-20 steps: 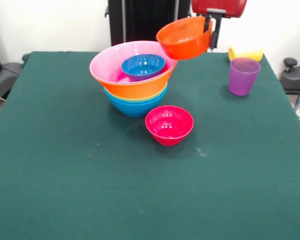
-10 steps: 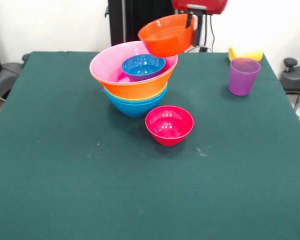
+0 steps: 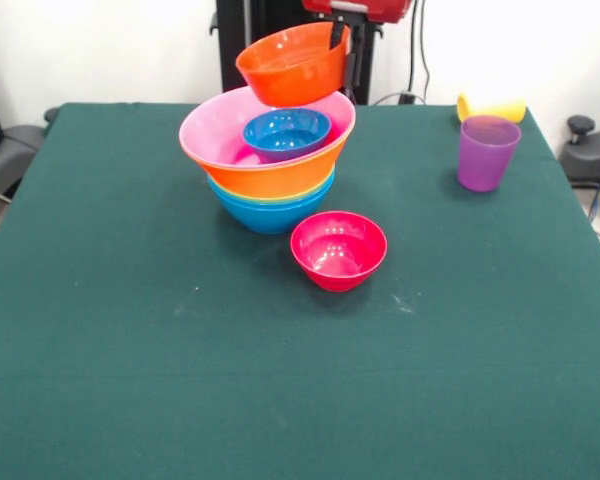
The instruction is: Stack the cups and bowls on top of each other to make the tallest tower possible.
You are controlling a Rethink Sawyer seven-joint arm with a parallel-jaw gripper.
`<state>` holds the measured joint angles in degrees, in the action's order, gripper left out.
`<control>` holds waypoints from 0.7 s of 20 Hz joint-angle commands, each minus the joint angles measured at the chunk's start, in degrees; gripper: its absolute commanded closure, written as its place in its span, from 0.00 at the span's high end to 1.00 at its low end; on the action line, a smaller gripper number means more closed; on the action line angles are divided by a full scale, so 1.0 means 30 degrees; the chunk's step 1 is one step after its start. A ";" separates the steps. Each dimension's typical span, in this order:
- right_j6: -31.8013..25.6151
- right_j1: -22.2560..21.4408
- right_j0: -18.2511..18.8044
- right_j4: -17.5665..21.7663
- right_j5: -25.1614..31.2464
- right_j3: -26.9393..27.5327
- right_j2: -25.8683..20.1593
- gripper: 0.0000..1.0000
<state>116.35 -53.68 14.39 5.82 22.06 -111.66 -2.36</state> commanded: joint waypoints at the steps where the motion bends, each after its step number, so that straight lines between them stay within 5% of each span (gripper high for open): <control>1: -0.0825 0.1032 -0.0515 0.1563 0.1034 -0.0855 -0.1849 0.00; 14: 0.0220 0.1420 -0.1544 0.1366 0.0817 -0.0553 -0.1443 0.00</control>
<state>116.35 -53.11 11.30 6.70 22.06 -111.66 -2.57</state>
